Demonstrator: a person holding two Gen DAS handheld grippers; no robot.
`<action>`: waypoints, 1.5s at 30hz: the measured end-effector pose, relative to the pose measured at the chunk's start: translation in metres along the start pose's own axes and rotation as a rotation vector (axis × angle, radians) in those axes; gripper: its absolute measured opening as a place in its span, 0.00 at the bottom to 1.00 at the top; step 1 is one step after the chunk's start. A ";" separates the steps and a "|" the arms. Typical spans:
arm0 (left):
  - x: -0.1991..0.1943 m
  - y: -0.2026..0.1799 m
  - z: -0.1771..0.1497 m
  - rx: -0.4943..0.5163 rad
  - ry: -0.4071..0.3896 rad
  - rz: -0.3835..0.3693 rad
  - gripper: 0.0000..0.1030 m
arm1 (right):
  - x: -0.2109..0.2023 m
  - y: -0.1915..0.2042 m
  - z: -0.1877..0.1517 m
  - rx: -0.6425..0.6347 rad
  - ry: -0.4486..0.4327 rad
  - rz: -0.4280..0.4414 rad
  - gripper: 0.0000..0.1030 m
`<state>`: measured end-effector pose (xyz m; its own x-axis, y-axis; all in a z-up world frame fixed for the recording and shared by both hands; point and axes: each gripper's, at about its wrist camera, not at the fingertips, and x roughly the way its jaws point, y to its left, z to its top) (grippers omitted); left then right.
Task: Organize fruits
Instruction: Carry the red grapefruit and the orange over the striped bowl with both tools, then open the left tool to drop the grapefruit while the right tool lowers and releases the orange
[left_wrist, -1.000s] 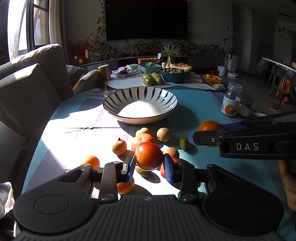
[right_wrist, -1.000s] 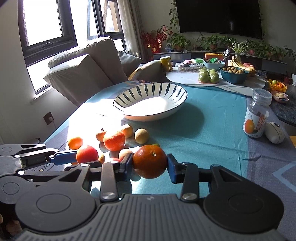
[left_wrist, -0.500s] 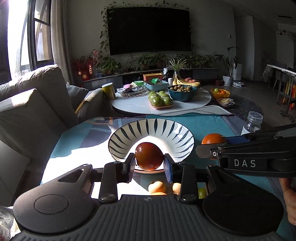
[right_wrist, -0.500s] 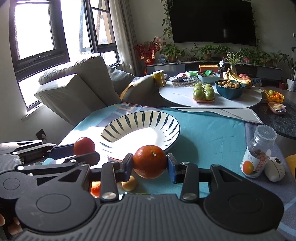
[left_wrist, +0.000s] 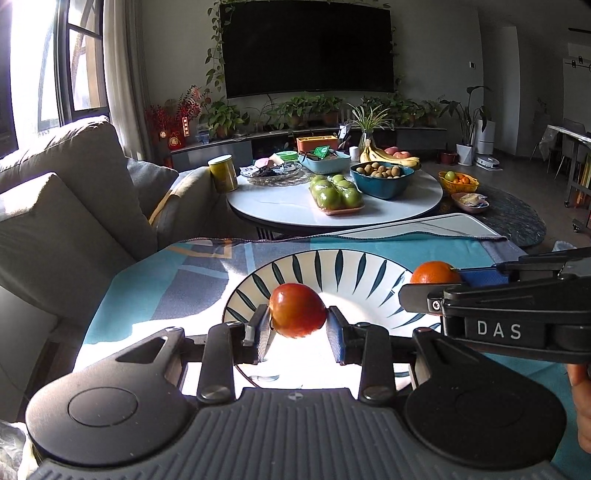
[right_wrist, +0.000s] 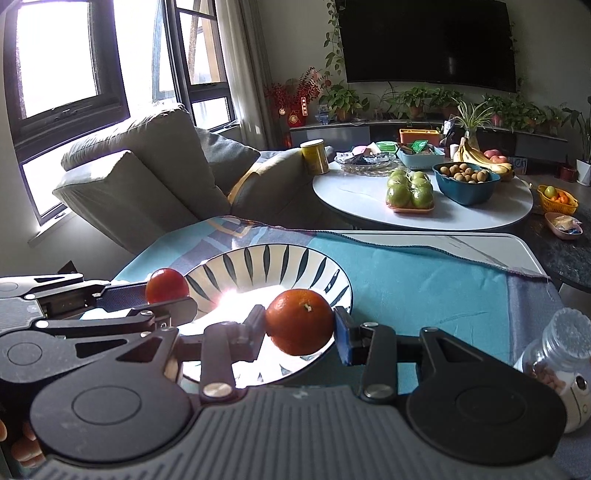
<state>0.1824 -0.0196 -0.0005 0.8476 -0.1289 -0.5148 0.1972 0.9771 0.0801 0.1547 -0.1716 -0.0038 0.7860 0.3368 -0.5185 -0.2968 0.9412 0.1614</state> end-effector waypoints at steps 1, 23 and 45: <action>0.004 0.000 0.001 0.002 0.002 0.002 0.30 | 0.003 0.000 0.001 0.002 -0.001 0.001 0.82; 0.049 0.011 0.011 -0.019 0.048 -0.001 0.30 | 0.043 -0.012 0.010 0.034 0.011 0.036 0.82; 0.049 0.014 0.011 -0.047 0.049 0.011 0.31 | 0.052 -0.015 0.009 0.045 0.015 0.034 0.82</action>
<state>0.2321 -0.0144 -0.0150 0.8243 -0.1103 -0.5554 0.1634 0.9854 0.0469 0.2045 -0.1682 -0.0253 0.7676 0.3681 -0.5247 -0.2977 0.9297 0.2167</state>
